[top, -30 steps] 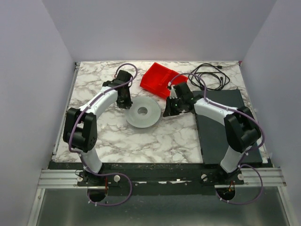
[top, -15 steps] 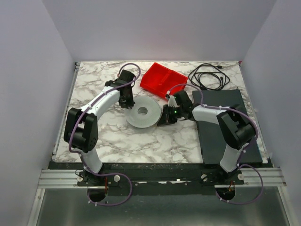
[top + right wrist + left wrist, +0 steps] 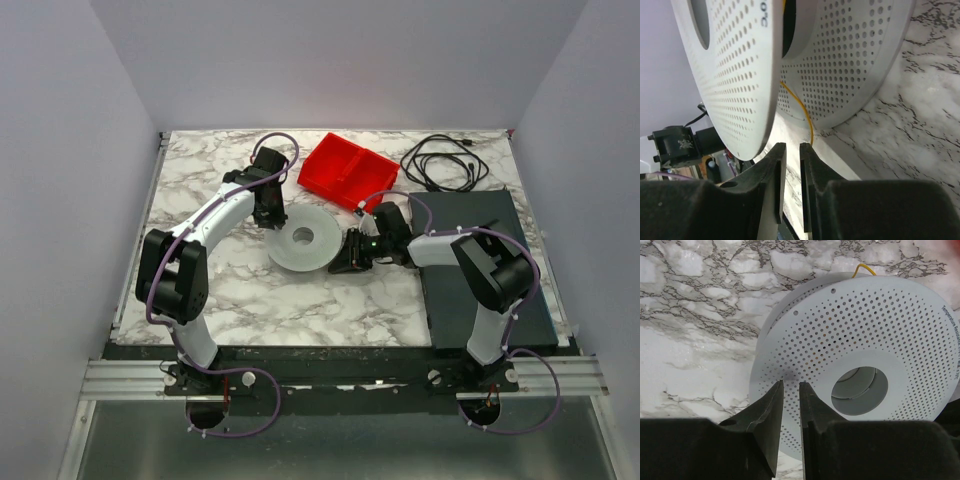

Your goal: Wrap the cables

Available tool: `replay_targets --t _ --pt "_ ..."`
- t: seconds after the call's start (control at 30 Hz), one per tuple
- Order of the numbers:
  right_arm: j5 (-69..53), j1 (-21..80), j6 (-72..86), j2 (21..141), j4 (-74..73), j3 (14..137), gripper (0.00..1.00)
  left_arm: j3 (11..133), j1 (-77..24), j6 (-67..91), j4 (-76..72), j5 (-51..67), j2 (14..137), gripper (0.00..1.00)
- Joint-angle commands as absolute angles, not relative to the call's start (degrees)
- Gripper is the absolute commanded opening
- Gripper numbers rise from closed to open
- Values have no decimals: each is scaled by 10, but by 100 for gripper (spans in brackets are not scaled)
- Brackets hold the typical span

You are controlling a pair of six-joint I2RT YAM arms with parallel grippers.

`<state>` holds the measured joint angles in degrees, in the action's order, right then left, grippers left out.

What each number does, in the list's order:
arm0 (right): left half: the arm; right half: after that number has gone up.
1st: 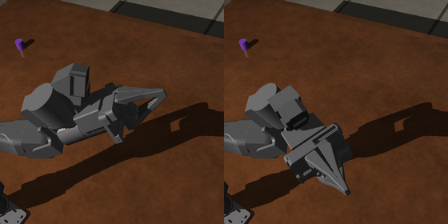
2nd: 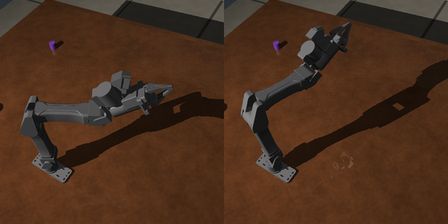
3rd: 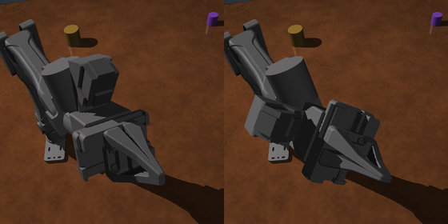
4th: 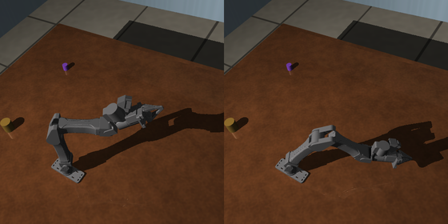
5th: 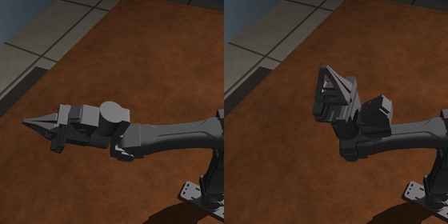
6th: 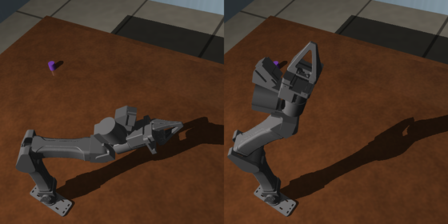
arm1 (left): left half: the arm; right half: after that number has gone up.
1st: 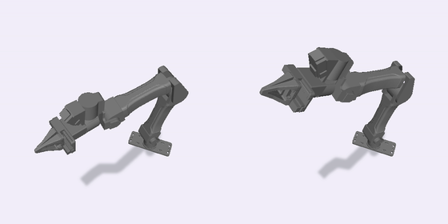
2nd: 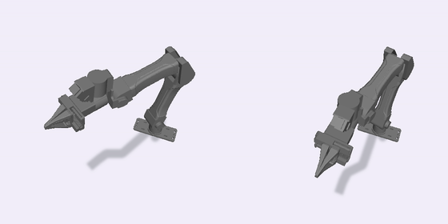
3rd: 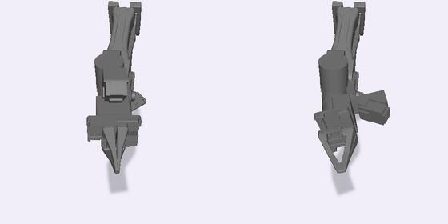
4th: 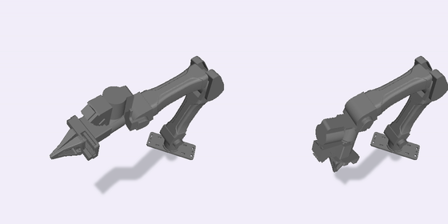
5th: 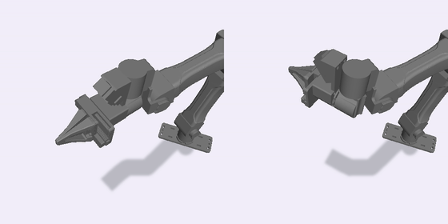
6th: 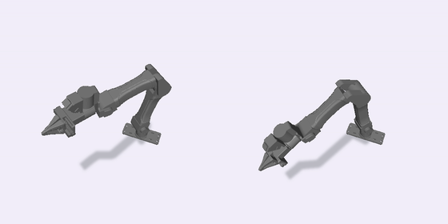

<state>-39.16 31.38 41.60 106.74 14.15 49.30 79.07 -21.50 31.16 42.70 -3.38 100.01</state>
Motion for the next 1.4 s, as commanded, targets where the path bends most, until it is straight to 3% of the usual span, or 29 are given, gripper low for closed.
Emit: replay_targets --t 0.0,0.5,0.77,0.87,1.1,1.17,1.37 --pt "-415 312 432 1058 178 480 26 805 -218 315 423 -23 1002 20" --pt "-248 312 374 952 2 495 31 809 -218 298 422 -16 999 23" --pt "-136 312 356 840 -123 525 47 836 -219 273 428 0 932 33" --pt "-107 311 347 800 -153 555 58 824 -220 259 417 21 871 41" --pt "-90 311 342 761 -180 631 85 738 -236 237 346 70 683 84" --pt "-85 312 341 756 -179 648 97 714 -244 236 329 75 637 96" --pt "-73 312 340 738 -173 673 100 656 -251 242 307 81 547 98"
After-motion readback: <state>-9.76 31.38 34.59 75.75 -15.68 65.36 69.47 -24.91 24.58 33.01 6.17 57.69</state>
